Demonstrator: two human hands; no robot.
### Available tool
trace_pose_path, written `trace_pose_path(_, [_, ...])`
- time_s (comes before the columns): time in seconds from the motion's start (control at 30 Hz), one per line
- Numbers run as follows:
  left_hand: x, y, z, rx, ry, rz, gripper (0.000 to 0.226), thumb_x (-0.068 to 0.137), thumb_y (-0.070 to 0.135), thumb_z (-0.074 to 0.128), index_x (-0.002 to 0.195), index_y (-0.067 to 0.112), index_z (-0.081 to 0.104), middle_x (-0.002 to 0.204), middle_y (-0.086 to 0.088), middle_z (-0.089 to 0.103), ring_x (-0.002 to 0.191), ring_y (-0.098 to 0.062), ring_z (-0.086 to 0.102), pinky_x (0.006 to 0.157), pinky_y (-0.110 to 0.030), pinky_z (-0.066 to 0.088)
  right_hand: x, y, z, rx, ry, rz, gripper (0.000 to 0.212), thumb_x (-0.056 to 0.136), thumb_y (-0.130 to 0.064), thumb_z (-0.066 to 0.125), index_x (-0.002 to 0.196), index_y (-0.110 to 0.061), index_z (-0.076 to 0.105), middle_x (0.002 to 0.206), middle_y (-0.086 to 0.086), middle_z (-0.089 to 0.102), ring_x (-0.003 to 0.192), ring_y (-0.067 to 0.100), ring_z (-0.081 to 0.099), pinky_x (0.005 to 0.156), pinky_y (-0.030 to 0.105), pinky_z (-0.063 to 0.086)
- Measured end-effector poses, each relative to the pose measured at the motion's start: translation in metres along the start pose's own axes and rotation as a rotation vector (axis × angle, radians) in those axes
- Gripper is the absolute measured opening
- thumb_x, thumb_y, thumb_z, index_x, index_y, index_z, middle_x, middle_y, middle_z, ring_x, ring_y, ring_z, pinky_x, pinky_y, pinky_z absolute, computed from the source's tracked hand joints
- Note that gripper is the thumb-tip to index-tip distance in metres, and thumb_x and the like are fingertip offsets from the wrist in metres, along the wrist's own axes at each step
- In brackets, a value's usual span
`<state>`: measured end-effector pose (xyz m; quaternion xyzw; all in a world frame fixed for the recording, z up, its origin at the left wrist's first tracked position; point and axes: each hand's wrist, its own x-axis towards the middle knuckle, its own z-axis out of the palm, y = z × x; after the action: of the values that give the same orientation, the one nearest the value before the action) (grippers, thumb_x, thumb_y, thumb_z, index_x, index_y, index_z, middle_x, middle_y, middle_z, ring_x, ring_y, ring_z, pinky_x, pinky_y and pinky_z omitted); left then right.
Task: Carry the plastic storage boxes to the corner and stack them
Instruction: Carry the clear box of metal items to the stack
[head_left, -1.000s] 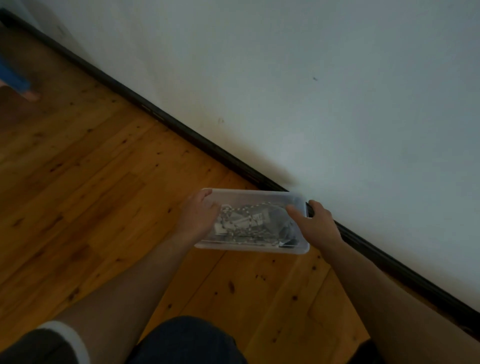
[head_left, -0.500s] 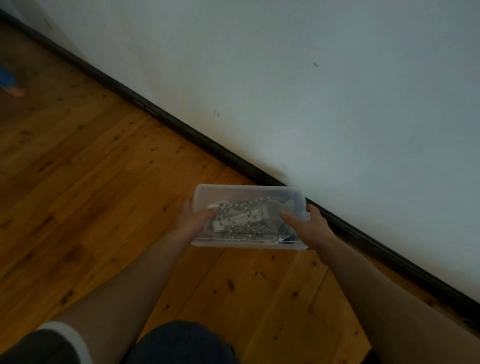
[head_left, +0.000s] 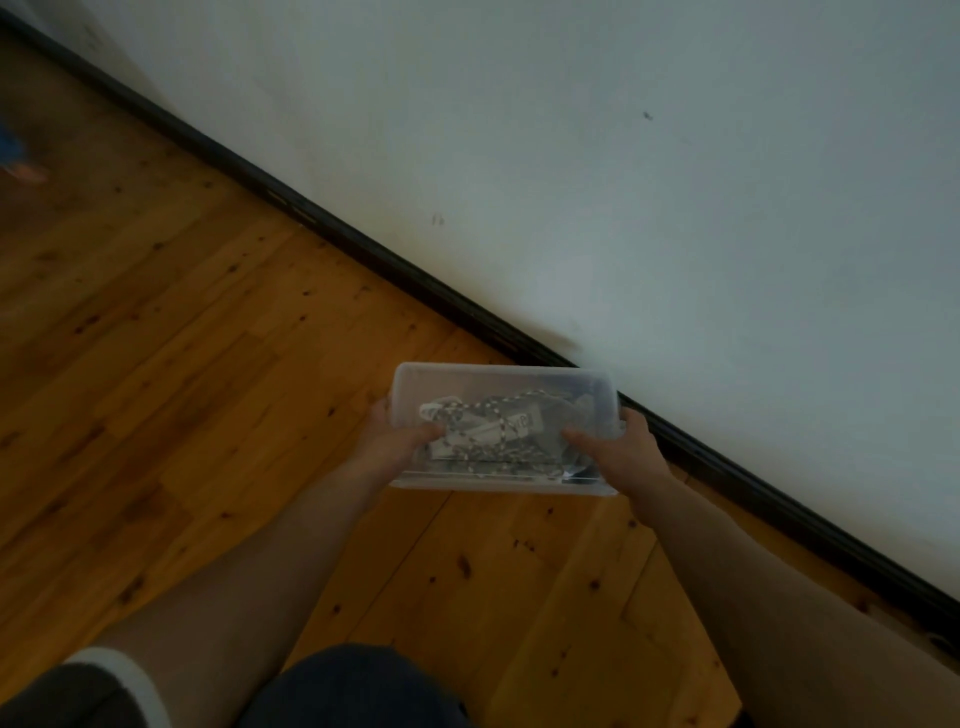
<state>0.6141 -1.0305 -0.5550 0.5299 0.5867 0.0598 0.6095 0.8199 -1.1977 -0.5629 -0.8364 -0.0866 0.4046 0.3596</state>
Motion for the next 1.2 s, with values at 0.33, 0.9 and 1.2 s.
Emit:
trace_pose_path(0.33, [0.005, -0.006, 0.003, -0.022, 0.026, 0.004, 0.070, 0.081, 0.013, 0.076, 0.139, 0.016, 0.036, 0.114, 0.000, 0.055, 0.100, -0.020, 0.056, 0.070, -0.029, 0.047, 0.002, 0.005, 0.005, -0.060, 0.042, -0.020, 0.083, 0.072, -0.028, 0.083, 0.138, -0.016, 0.035, 0.125, 0.009, 0.050, 0.101, 0.023, 0.056, 0.075, 0.034, 0.052])
trace_pose_path(0.9, [-0.027, 0.017, -0.034, -0.085, 0.045, -0.013, 0.083, 0.079, 0.021, 0.078, 0.144, 0.021, 0.027, 0.127, -0.001, 0.051, 0.111, -0.025, 0.054, 0.091, -0.046, 0.049, -0.031, -0.037, -0.007, -0.065, 0.028, -0.010, 0.092, 0.064, -0.036, 0.088, 0.137, -0.018, 0.036, 0.135, 0.010, 0.043, 0.108, 0.028, 0.053, 0.088, 0.046, 0.054])
trace_pose_path(1.2, [-0.083, 0.065, -0.064, -0.109, 0.088, -0.033, 0.085, 0.078, 0.023, 0.079, 0.145, 0.022, 0.027, 0.124, 0.002, 0.049, 0.107, -0.023, 0.052, 0.081, -0.040, 0.046, -0.083, -0.100, -0.032, -0.131, 0.035, -0.065, 0.089, 0.064, -0.041, 0.087, 0.135, -0.019, 0.037, 0.131, 0.008, 0.045, 0.103, 0.025, 0.053, 0.073, 0.038, 0.054])
